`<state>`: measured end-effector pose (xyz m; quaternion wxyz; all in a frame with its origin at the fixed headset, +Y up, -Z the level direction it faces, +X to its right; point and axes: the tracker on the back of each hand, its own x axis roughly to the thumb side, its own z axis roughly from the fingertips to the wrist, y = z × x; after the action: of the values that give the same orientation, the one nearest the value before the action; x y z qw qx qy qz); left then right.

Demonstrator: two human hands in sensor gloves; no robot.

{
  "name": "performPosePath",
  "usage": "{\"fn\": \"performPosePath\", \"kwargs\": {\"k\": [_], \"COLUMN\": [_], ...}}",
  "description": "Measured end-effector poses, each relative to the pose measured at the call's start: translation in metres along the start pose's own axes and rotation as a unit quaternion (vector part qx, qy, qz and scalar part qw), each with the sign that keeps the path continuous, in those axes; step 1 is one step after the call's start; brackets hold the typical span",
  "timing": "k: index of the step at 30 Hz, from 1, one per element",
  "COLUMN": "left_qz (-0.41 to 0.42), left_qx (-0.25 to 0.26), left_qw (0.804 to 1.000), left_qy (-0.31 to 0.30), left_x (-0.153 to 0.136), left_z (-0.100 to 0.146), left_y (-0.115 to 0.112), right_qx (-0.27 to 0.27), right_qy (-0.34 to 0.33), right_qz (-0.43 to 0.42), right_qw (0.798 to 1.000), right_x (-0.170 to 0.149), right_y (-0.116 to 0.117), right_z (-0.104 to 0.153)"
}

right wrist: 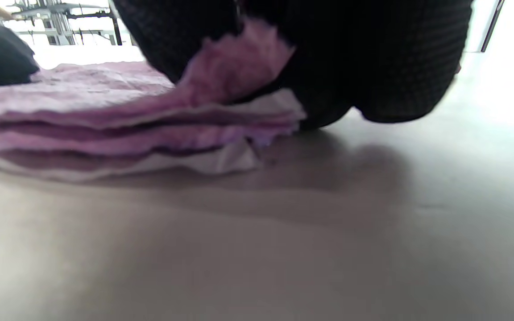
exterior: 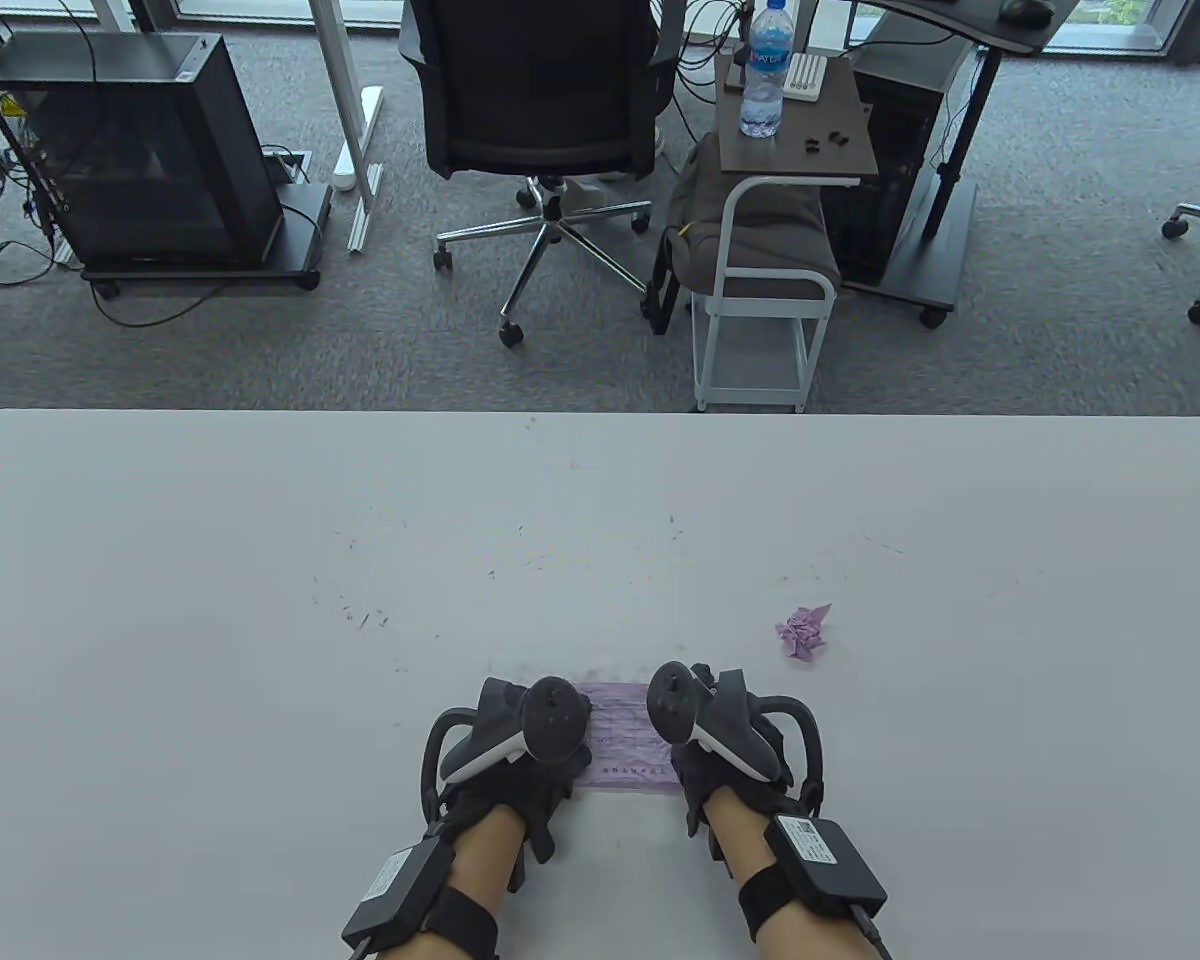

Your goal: Flatten crumpled invoices and stack

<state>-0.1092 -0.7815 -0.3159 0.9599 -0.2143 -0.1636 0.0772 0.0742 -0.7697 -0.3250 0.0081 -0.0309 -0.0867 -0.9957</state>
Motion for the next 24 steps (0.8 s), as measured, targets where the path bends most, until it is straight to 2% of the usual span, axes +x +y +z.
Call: {"fn": "performPosePath", "kwargs": {"k": [5,8,10,12,15,19,21,24], "left_qz": [0.033,0.033,0.043,0.058,0.021,-0.020,-0.041,-0.015], "left_qx": [-0.020,0.001,0.021,0.039,0.072,0.089,0.103,0.113], "left_qw": [0.999,0.999,0.999,0.998,0.997,0.996,0.994,0.993], "left_qy": [0.028,0.019,0.014,0.010,-0.003,-0.015,-0.024,-0.037], "left_x": [-0.006,-0.008,-0.011,-0.012,-0.009,-0.001,0.004,0.011], "left_z": [0.002,0.005,0.007,0.012,0.025,0.050,0.069,0.098], "left_y": [-0.004,-0.004,-0.001,0.004,0.017,0.032,0.037,0.035], "right_qx": [0.017,0.018,0.010,-0.017,-0.032,0.002,0.017,0.048], "right_qy": [0.020,0.016,0.013,0.014,0.023,0.038,0.036,0.041], "right_qz": [0.093,0.156,0.164,0.147,0.112,0.081,0.043,0.004], "right_qw": [0.995,0.988,0.986,0.989,0.993,0.996,0.998,0.998], "right_x": [0.003,-0.005,-0.013,-0.024,-0.050,-0.078,-0.088,-0.096], "right_y": [-0.006,-0.006,-0.012,-0.018,-0.032,-0.039,-0.035,-0.022], "right_z": [-0.002,-0.004,-0.005,-0.008,-0.016,-0.035,-0.045,-0.058]}}
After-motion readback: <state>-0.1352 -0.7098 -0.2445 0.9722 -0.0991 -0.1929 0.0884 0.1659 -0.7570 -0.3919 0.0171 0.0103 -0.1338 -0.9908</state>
